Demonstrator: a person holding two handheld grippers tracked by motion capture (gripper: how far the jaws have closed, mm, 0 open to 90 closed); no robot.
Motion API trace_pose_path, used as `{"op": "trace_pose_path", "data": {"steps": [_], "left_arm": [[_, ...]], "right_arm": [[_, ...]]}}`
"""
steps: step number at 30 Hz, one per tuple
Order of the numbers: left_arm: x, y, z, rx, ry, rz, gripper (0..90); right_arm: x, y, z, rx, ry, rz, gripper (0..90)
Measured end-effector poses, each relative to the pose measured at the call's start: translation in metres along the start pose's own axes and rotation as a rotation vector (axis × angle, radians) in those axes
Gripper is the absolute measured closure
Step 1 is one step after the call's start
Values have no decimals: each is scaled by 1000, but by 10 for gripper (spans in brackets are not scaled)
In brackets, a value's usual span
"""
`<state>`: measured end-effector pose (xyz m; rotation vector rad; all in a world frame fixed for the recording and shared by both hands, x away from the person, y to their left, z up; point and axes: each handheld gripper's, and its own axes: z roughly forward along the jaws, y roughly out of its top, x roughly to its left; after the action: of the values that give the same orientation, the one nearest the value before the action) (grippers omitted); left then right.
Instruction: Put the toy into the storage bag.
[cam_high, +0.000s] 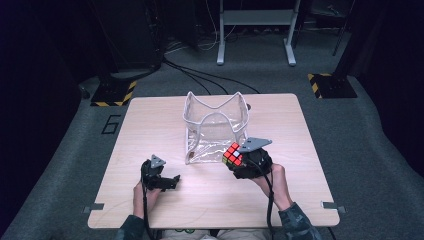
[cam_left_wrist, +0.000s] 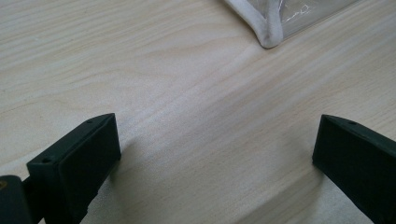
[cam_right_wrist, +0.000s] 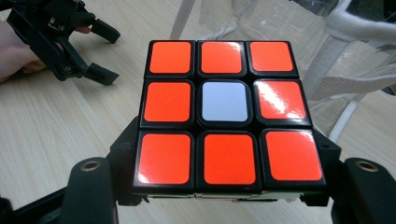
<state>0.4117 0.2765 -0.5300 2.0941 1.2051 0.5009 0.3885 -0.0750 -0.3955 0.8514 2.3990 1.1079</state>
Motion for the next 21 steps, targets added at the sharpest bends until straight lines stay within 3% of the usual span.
{"op": "trace_pose_path", "data": {"steps": [7, 21], "left_arm": [[0, 0, 0, 0, 1, 0, 5], [0, 0, 0, 0, 5, 3, 5]], "right_arm": [[-5, 5, -4, -3, -5, 7, 331], [-14, 26, -22, -37, -32, -30, 331]]}}
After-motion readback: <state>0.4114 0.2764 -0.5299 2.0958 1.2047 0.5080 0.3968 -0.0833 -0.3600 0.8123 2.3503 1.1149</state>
